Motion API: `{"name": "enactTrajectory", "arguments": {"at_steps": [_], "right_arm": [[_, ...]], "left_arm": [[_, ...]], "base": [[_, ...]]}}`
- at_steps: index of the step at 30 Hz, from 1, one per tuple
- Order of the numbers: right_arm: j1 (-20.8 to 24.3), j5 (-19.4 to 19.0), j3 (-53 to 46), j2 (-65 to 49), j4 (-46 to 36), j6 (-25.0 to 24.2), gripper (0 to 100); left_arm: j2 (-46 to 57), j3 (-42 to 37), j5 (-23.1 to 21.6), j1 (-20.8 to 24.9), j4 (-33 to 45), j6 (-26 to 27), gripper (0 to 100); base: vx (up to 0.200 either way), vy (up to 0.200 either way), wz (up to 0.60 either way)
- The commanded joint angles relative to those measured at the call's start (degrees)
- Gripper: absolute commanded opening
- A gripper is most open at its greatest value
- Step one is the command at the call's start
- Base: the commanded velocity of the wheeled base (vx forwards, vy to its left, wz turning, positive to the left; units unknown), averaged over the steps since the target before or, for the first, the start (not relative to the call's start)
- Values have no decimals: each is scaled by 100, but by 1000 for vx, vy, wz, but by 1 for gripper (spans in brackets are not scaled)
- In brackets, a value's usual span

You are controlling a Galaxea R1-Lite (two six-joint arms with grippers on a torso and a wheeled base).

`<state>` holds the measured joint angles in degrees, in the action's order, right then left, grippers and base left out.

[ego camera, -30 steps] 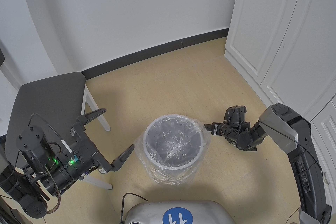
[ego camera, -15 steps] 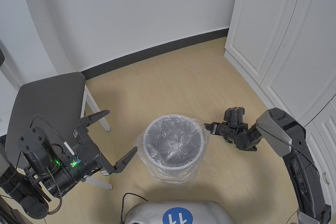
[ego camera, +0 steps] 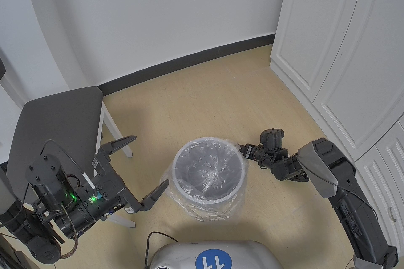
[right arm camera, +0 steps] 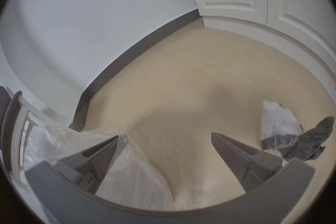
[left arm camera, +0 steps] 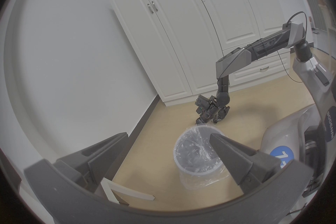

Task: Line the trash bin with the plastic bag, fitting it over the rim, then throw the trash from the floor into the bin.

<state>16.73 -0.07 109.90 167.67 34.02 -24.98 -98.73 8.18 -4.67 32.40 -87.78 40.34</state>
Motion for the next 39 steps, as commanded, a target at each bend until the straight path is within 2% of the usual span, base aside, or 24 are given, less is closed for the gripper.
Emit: {"name": "enactTrajectory", "arguments": {"at_steps": [1, 6, 23, 28, 39], "right_arm": [[138, 280, 462, 381, -353, -86, 100], [156, 385, 469, 442, -607, -130, 100], [156, 420, 469, 424, -660, -288, 100], [164, 675, 469, 433, -1311, -288, 100], [164, 693, 469, 442, -1223, -306, 100]], "left_arm": [[-50, -1, 1, 38, -2, 0, 100], [-15, -9, 1, 38, -2, -8, 100], [-76, -27, 1, 38, -2, -8, 100], [-173, -45, 1, 38, 7, -17, 100], [-182, -45, 1, 38, -2, -26, 100]], "base": [[0, 0, 0], [0, 0, 0], [0, 0, 0], [0, 0, 0], [0, 0, 0]]}}
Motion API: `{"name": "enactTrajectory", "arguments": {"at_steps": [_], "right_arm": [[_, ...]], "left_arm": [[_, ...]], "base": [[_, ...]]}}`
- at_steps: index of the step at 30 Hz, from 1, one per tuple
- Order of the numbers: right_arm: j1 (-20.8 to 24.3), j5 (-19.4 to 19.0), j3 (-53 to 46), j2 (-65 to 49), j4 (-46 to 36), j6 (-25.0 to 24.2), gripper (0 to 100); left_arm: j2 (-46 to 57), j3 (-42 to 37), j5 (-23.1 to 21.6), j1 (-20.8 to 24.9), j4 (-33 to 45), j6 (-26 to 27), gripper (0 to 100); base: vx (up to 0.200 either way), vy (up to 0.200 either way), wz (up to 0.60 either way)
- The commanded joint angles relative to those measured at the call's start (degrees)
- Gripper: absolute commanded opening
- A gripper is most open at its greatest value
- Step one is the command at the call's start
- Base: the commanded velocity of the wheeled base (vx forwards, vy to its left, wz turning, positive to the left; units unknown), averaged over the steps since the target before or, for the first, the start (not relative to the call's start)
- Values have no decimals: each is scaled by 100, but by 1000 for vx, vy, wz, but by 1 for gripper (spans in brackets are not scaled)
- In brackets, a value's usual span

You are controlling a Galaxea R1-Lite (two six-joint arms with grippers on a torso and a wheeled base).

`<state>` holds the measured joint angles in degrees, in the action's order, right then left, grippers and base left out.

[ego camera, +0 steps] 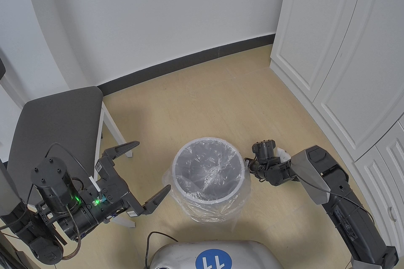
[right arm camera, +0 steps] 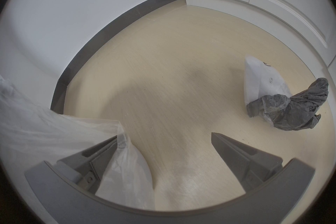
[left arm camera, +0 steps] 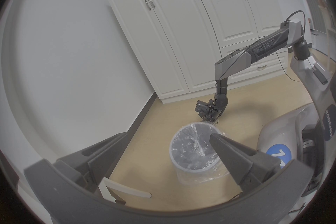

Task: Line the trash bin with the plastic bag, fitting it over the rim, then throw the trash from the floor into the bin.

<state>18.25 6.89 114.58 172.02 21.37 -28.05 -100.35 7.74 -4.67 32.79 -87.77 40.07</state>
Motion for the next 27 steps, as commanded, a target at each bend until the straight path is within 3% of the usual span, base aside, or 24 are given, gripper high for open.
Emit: {"name": "enactTrajectory", "arguments": {"at_steps": [1, 10, 19, 27], "right_arm": [[12, 6, 1, 7, 78, 10, 100], [47, 252, -269, -310, 1133, 80, 100], [-58, 208, -823, -556, 1159, 450, 100], [-217, 155, -1315, -1030, 1089, 450, 100]], "left_arm": [[-19, -9, 1, -10, -3, 1, 100], [25, -18, 36, -10, -3, 1, 100], [51, -27, 36, -10, -3, 1, 100], [60, -27, 36, -36, -3, 1, 100]], "base": [[0, 0, 0], [0, 0, 0], [0, 0, 0], [0, 0, 0]]}}
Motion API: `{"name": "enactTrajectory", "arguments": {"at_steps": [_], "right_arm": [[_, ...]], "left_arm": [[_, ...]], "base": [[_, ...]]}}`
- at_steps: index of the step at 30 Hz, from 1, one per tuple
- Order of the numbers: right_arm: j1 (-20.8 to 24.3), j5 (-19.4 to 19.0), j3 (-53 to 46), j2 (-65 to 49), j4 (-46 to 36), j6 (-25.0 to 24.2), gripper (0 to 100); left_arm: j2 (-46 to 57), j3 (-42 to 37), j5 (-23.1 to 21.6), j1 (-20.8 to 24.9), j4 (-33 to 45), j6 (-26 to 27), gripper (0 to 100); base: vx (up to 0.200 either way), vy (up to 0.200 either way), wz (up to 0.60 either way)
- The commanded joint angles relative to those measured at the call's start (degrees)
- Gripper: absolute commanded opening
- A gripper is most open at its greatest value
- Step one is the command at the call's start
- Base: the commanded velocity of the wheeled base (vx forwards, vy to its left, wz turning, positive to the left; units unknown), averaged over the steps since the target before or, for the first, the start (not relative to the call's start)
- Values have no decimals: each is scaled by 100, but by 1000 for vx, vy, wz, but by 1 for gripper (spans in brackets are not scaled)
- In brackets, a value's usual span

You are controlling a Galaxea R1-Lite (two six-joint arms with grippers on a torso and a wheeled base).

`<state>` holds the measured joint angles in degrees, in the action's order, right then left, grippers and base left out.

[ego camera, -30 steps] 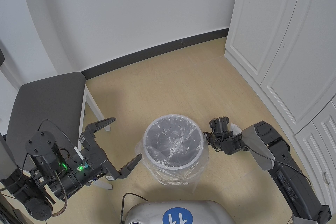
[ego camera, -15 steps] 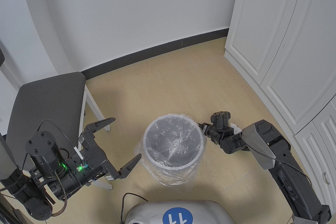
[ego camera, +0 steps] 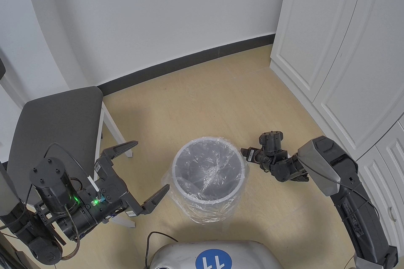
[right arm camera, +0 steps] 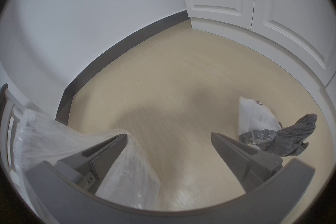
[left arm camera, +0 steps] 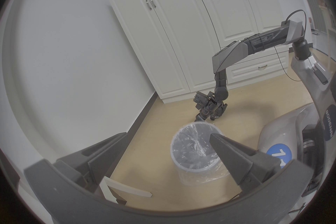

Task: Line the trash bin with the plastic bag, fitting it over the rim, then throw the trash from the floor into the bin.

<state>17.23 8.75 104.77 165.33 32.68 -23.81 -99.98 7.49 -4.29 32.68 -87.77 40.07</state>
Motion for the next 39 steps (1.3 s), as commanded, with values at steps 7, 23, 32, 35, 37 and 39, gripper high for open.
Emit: {"name": "enactTrajectory", "arguments": {"at_steps": [7, 23, 32, 35, 37, 39], "right_arm": [[-360, -357, -378, -352, -60, 43, 100], [-351, -418, 0, -124, -834, -273, 100], [-360, -348, 211, -36, -895, -370, 100], [-360, -357, 220, -18, -904, -388, 100], [-369, -357, 220, -18, -904, -388, 100], [-369, -357, 220, -18, -904, -397, 100]], "left_arm": [[31, 7, -2, -104, -3, -8, 100], [-119, 43, 7, -95, 6, -17, 100], [-1288, 728, 1000, -87, 6, -289, 100], [-1877, 1071, 1185, -95, -3, -412, 100], [-2167, 1194, 1194, -95, 6, -474, 100], [-2360, 1299, 1229, -95, 6, -474, 100]], "base": [[0, 0, 0], [0, 0, 0], [0, 0, 0], [0, 0, 0], [0, 0, 0], [0, 0, 0]]}}
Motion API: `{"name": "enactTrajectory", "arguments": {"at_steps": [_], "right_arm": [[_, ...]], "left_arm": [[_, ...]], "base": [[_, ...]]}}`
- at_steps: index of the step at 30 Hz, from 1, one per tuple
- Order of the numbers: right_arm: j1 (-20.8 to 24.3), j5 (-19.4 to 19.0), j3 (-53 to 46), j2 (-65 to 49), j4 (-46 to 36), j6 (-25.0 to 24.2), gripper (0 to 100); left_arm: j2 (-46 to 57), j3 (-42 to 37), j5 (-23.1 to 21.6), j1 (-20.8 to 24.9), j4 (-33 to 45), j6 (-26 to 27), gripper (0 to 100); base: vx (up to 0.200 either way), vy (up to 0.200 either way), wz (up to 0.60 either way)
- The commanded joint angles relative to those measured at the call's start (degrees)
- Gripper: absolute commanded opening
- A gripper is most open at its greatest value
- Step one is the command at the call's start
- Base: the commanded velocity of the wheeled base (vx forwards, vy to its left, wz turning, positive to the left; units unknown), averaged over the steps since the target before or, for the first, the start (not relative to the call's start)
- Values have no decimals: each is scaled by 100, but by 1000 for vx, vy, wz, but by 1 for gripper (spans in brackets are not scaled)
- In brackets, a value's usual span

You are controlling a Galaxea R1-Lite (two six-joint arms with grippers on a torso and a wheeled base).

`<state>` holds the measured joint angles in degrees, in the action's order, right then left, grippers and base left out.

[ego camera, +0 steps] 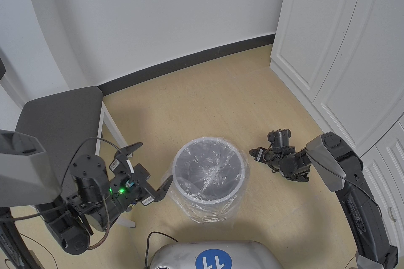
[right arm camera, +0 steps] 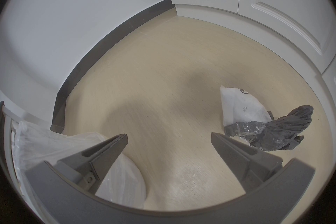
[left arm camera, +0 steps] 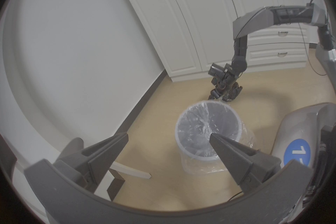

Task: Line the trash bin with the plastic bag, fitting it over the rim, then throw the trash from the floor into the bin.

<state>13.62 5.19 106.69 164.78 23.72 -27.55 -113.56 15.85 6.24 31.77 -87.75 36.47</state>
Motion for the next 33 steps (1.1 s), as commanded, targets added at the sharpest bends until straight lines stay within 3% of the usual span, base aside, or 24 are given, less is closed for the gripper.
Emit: {"name": "enactTrajectory", "arguments": {"at_steps": [1, 4, 7, 8, 11, 15, 22, 27, 33], "right_arm": [[-8, -1, 27, 37, -8, -22, 100], [-17, 8, 27, 45, 1, -224, 100], [-17, 34, 10, 19, 10, -189, 100], [-17, 34, 1, 19, 10, -189, 100], [-61, 61, -87, -385, 1, -207, 100], [-166, -10, -500, -1132, 1, -233, 100], [-263, -1, -1458, -2600, 97, -154, 100], [-219, 34, -3067, -3998, 1284, 470, 100], [-298, 52, -4157, -4191, 2743, 1217, 100]], "left_arm": [[-1002, 463, 176, -4, 3, -114, 100], [-1415, 1131, 474, 5, 12, -466, 100], [-1433, 1430, 949, -22, 197, -422, 100], [-1433, 1430, 958, -30, 223, -422, 100], [-1028, 1641, 975, -92, 1700, -466, 100], [-844, 2168, 975, -74, 2992, -800, 100], [-835, 1984, 1011, 58, 3343, -923, 100], [-1072, 1544, 967, 356, 3299, -1151, 100], [-1837, 1852, 967, 620, 3273, -1538, 100]], "base": [[0, 0, 0], [0, 0, 0], [0, 0, 0], [0, 0, 0], [0, 0, 0], [0, 0, 0], [0, 0, 0], [0, 0, 0], [0, 0, 0]]}}
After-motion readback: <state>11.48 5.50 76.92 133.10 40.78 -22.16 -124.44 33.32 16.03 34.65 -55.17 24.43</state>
